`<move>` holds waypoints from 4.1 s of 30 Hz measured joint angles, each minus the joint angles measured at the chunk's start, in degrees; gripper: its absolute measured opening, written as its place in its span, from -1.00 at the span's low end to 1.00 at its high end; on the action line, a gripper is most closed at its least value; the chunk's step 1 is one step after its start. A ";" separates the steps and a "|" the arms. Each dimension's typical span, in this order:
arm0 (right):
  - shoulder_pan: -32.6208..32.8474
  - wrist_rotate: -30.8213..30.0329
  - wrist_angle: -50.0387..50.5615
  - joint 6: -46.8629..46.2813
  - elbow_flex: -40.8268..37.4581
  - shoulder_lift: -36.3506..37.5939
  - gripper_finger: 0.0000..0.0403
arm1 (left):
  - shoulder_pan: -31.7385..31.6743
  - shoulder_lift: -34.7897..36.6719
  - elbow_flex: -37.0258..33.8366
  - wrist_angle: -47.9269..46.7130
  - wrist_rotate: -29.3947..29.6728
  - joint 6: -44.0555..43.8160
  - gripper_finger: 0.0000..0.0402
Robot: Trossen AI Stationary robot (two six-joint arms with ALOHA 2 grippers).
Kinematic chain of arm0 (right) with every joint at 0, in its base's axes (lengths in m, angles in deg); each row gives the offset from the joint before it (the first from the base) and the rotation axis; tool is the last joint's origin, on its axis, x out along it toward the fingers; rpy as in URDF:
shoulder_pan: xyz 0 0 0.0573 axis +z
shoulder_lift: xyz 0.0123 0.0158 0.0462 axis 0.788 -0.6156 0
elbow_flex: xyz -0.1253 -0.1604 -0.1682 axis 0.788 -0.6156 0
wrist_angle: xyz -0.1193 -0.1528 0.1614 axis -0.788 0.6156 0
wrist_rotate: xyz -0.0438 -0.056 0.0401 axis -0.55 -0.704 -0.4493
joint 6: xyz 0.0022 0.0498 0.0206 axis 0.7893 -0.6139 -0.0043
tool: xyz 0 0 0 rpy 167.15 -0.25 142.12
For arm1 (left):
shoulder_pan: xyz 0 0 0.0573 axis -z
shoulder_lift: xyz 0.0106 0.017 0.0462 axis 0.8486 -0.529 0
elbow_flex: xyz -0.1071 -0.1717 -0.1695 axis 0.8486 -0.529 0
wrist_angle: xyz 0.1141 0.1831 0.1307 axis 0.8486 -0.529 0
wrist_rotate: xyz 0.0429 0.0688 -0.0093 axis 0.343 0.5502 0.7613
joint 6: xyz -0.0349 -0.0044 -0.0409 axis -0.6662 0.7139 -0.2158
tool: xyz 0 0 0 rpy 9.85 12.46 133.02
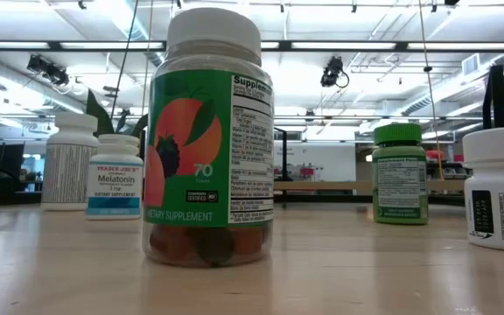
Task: Pick and place medicine bottles onto shelf by color
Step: Put the yellow pill bottle on the shelf
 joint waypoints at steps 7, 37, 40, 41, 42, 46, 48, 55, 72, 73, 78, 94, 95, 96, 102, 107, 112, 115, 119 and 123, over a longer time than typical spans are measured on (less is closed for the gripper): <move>0.00 0.00 -7.51 -1.46 0.01 0.00 -0.70 | 0.20 -0.13 -9.52 9.15 3.05 0.97 -0.74; -0.09 -7.58 -19.34 -5.99 -17.36 -17.13 -0.69 | -4.21 -13.97 -22.93 27.61 23.33 -0.93 0.39; -0.09 -7.54 -19.19 -6.62 -18.48 -19.54 -0.69 | -4.40 -16.29 -22.88 27.66 23.24 -1.38 0.39; -0.09 -7.54 -19.38 -6.88 -18.69 -20.19 -0.69 | -4.54 -17.61 -22.46 27.54 23.31 -1.36 0.39; -0.09 -7.52 -19.45 -7.45 -18.82 -20.76 -0.69 | -4.83 -19.10 -21.55 26.79 23.43 -1.28 0.40; 0.32 -5.67 -19.50 -9.21 -18.86 -22.63 -0.62 | -5.79 -26.23 -12.61 15.90 23.62 -0.90 0.41; 0.82 -5.16 -19.53 -10.13 -18.86 -23.26 -0.53 | -5.77 -30.58 -5.39 5.86 23.60 -0.64 0.41; 2.88 -4.10 -19.46 -13.99 -18.86 -24.41 -0.23 | -5.77 -46.49 16.69 -22.28 17.20 -0.57 0.41; 3.54 -2.84 -27.77 -10.59 -18.86 -24.39 -0.13 | -10.48 -70.43 31.56 -41.46 9.14 5.52 0.31; 3.62 -2.66 -27.16 -10.70 -18.86 -24.41 -0.13 | -10.49 -70.47 31.56 -40.88 9.12 5.56 0.32; 4.53 -2.54 -26.33 -10.59 -18.86 -24.41 -0.13 | -10.51 -70.12 31.74 -39.58 9.19 5.57 0.37; 4.98 -2.51 -26.28 -10.49 -18.86 -24.41 -0.14 | -13.95 -70.12 37.18 -40.21 2.75 4.84 0.49; 4.98 -2.51 -26.27 -10.49 -18.86 -24.41 -0.14 | -14.48 -70.18 37.18 -40.22 1.79 4.11 0.53; 4.98 -2.51 -26.27 -10.49 -18.86 -24.42 -0.14 | -14.83 -70.43 37.18 -40.18 1.43 3.90 0.56; 4.98 -2.51 -26.11 -10.49 -18.86 -25.19 -0.13 | -15.20 -73.41 37.18 -40.31 1.26 3.59 0.75; 4.98 -2.51 -25.51 -10.49 -18.86 -26.14 -0.14 | -14.78 -76.78 37.11 -40.48 1.22 3.58 0.81; 4.98 -2.51 -25.30 -10.49 -18.86 -26.43 -0.14 | -14.82 -78.84 37.11 -41.35 1.06 3.61 0.81; 4.98 -2.51 -25.33 -10.49 -18.86 -26.43 -0.14 | -14.82 -78.86 37.11 -41.81 1.37 3.63 0.81; 4.98 -2.51 -25.30 -10.49 -18.86 -26.43 -0.14 | -15.06 -78.86 37.11 -41.85 1.43 2.48 0.78; 4.98 -2.51 -25.29 -10.51 -18.86 -26.43 -0.14 | -15.26 -78.86 37.11 -42.19 1.50 2.10 0.69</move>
